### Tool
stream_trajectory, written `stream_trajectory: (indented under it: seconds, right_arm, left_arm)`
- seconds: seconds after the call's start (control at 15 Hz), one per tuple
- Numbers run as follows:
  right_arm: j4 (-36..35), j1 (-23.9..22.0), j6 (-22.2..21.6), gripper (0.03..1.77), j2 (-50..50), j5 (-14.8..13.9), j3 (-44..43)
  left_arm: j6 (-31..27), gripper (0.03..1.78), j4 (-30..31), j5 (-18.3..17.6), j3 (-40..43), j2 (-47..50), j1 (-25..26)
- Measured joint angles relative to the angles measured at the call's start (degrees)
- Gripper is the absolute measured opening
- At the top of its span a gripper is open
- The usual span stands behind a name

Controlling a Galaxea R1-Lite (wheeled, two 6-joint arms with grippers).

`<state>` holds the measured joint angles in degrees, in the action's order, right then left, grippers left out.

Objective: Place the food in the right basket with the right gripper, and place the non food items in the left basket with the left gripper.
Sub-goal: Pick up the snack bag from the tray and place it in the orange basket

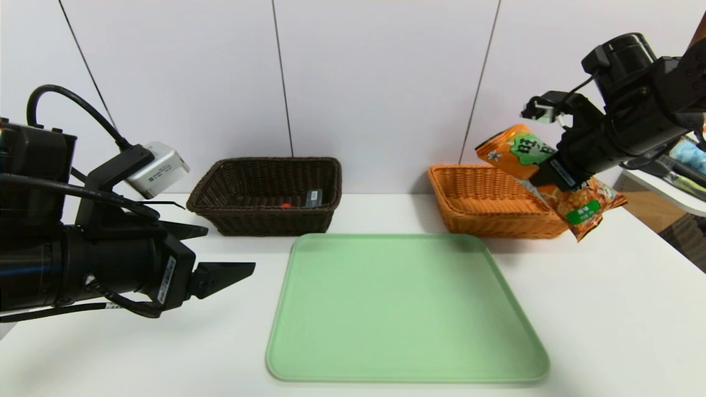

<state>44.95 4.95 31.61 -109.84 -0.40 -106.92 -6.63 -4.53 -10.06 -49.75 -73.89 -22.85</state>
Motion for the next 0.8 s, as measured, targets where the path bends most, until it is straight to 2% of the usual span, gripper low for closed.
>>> stream_trajectory:
  seconds: [0.27,0.6,0.8]
  right_arm:
    - [-0.07,-2.91,11.58,0.40,-0.89,1.56,-0.51]
    - [-0.63,-3.85,21.44,0.40,-3.17,1.55,-3.79]
    - [-5.60,-3.72,24.94,0.40,-5.11,1.52,-4.35]
  left_arm:
    - [0.00,1.69,0.95,0.11,-0.11,-0.56,0.00]
    - [0.05,1.69,2.04,0.02,0.11,-1.30,0.00]
    - [0.77,1.69,3.55,0.02,0.50,-1.99,-0.02]
